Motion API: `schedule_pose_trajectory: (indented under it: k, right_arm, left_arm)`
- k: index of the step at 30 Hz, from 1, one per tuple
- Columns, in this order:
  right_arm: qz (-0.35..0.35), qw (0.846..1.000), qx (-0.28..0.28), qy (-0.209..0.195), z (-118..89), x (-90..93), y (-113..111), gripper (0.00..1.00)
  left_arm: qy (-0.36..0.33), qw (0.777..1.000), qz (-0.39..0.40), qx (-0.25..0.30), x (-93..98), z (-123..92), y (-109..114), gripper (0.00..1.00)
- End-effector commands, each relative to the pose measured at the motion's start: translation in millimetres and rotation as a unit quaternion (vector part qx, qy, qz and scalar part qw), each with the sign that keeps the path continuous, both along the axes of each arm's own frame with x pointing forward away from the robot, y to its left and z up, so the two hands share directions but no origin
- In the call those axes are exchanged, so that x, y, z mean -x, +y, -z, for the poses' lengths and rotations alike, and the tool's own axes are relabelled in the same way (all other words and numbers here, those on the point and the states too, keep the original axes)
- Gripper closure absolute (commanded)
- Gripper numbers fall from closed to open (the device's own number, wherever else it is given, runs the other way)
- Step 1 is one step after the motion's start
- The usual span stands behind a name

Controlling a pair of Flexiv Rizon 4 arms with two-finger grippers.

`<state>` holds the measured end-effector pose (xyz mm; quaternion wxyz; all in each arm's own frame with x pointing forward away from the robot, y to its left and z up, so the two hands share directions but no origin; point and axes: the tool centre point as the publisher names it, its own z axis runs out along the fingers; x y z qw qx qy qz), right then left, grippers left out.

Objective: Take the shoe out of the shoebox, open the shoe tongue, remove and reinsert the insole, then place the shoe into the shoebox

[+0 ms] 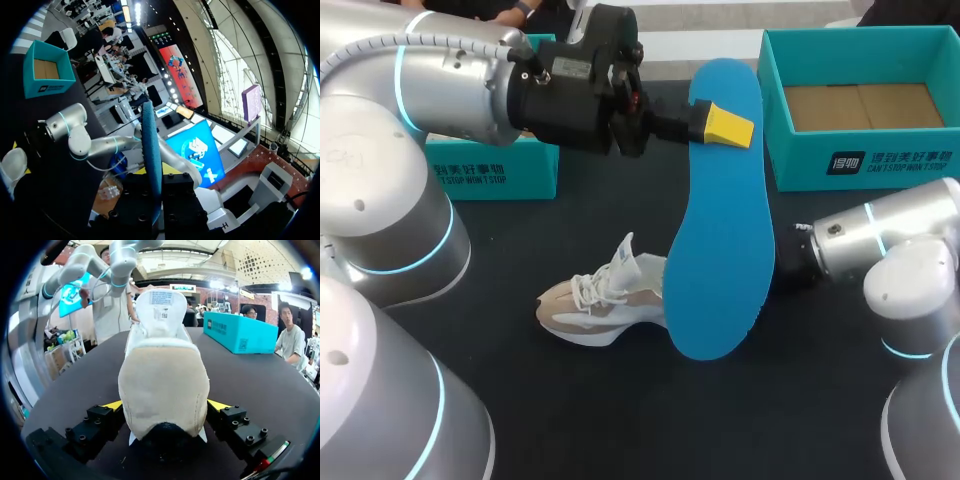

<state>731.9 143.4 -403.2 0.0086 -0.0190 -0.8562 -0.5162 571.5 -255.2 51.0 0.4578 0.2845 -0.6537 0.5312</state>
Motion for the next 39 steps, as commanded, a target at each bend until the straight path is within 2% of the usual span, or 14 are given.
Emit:
schedule_pose_trajectory:
  k: [1,10,14,18,21,36,39]
  right_arm:
    - [0.002,0.999,0.04,0.014,-15,2.4,-11,0.0]
    - [0.018,0.991,0.123,0.048,-51,14.4,-22,0.0]
    - [0.015,0.986,0.163,0.045,-61,17.2,-22,0.0]
    - [0.015,0.97,0.239,0.039,-72,19.7,-15,0.0]
    - [0.041,0.954,0.29,0.059,-75,20.5,-12,0.0]
    - [0.041,0.954,0.29,0.059,-75,20.5,-12,0.0]
    - [0.033,0.947,0.317,0.038,-74,17.1,-12,0.0]
  left_arm:
    - [0.0,1.0,-0.001,-0.001,1.0,1,0,1.0]
    - [0.0,1.0,-0.001,-0.001,1.0,1,0,1.0]
    - [0.0,1.0,-0.001,-0.001,1.0,1,0,1.0]
    - [0.0,1.0,-0.001,-0.001,1.0,1,0,1.0]
    - [0.0,1.0,-0.001,-0.001,1.0,1,0,1.0]
    - [0.0,1.0,-0.001,-0.001,1.0,1,0,1.0]
    - [0.0,1.0,-0.001,-0.001,1.0,1,0,1.0]
